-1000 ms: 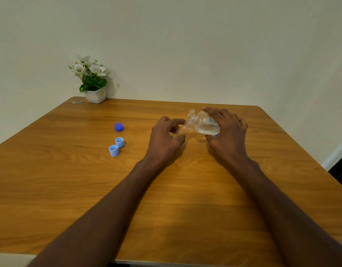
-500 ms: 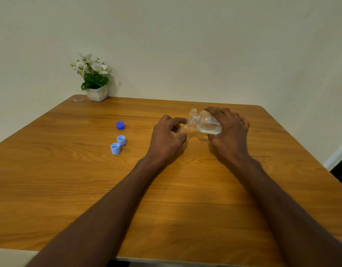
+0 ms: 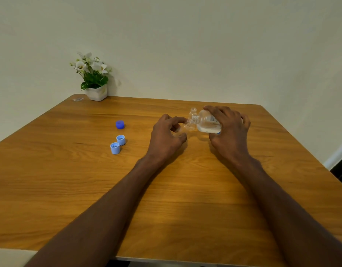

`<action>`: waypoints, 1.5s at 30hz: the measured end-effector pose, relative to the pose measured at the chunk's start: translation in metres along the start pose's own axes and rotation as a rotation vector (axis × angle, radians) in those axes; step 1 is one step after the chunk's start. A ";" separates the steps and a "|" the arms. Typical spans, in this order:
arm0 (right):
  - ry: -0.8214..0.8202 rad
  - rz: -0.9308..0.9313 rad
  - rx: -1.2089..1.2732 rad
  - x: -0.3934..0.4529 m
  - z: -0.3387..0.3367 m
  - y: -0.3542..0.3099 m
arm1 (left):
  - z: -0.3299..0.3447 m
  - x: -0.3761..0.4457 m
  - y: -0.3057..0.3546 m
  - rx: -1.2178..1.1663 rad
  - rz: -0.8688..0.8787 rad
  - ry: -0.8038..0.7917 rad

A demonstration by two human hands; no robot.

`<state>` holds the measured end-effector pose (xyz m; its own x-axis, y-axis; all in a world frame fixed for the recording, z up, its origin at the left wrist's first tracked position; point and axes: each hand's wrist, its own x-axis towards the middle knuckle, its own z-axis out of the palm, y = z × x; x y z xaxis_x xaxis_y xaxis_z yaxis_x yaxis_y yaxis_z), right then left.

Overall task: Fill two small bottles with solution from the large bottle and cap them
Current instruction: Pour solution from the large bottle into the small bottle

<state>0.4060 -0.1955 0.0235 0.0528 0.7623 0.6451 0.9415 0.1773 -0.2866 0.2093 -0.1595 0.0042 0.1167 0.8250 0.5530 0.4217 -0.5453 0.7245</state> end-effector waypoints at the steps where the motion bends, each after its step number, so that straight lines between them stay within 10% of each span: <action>1: 0.003 -0.001 -0.003 0.000 0.000 0.000 | 0.000 0.000 0.000 0.001 -0.001 -0.001; 45: -0.003 -0.002 -0.051 0.003 -0.007 -0.006 | -0.002 0.000 0.002 0.010 0.010 -0.019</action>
<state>0.4032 -0.1991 0.0321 0.0497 0.7638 0.6436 0.9573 0.1474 -0.2489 0.2087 -0.1607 0.0063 0.1381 0.8221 0.5523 0.4290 -0.5523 0.7148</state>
